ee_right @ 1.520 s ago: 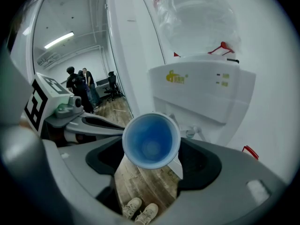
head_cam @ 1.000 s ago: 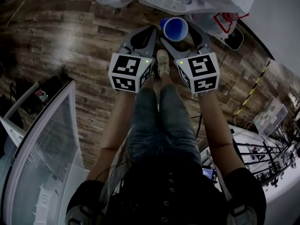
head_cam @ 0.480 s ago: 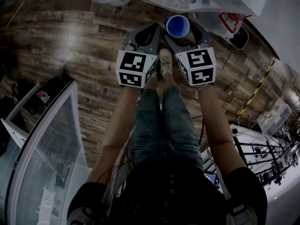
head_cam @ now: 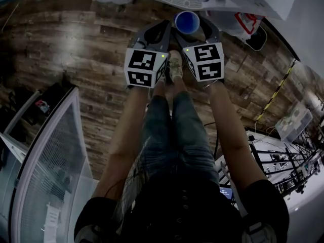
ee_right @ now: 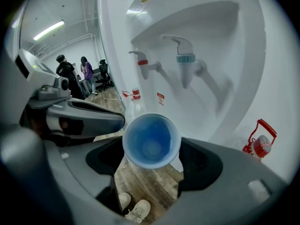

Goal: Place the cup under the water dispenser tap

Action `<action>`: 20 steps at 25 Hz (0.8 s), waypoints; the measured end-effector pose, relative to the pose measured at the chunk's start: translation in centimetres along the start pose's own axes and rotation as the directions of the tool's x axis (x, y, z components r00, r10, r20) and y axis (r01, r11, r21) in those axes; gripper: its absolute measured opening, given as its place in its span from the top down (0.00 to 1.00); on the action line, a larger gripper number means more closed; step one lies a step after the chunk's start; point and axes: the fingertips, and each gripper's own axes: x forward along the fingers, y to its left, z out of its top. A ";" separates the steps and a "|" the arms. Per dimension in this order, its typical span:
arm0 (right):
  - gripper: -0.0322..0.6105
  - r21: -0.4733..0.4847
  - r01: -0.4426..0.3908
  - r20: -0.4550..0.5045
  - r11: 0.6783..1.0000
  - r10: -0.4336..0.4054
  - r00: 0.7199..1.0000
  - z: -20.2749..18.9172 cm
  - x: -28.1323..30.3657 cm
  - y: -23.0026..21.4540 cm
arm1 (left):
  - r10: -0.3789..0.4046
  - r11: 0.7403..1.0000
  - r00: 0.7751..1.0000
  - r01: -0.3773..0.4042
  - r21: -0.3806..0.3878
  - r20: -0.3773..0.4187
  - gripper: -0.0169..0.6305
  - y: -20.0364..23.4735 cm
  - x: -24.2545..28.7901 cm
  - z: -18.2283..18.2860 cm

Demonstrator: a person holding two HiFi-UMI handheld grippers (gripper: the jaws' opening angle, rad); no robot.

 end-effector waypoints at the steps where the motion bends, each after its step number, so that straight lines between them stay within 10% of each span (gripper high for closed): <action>1: 0.39 0.001 0.005 0.001 1.000 -0.005 1.000 0.1 0.3 -0.3 | 0.000 1.000 1.000 0.000 -0.001 -0.001 0.97 0.2 0.2 -0.1; 20: 0.39 0.037 0.076 0.037 0.996 -0.077 0.996 0.5 3.7 -4.4 | -0.011 1.000 1.000 0.011 0.004 -0.023 0.97 0.5 3.4 -0.2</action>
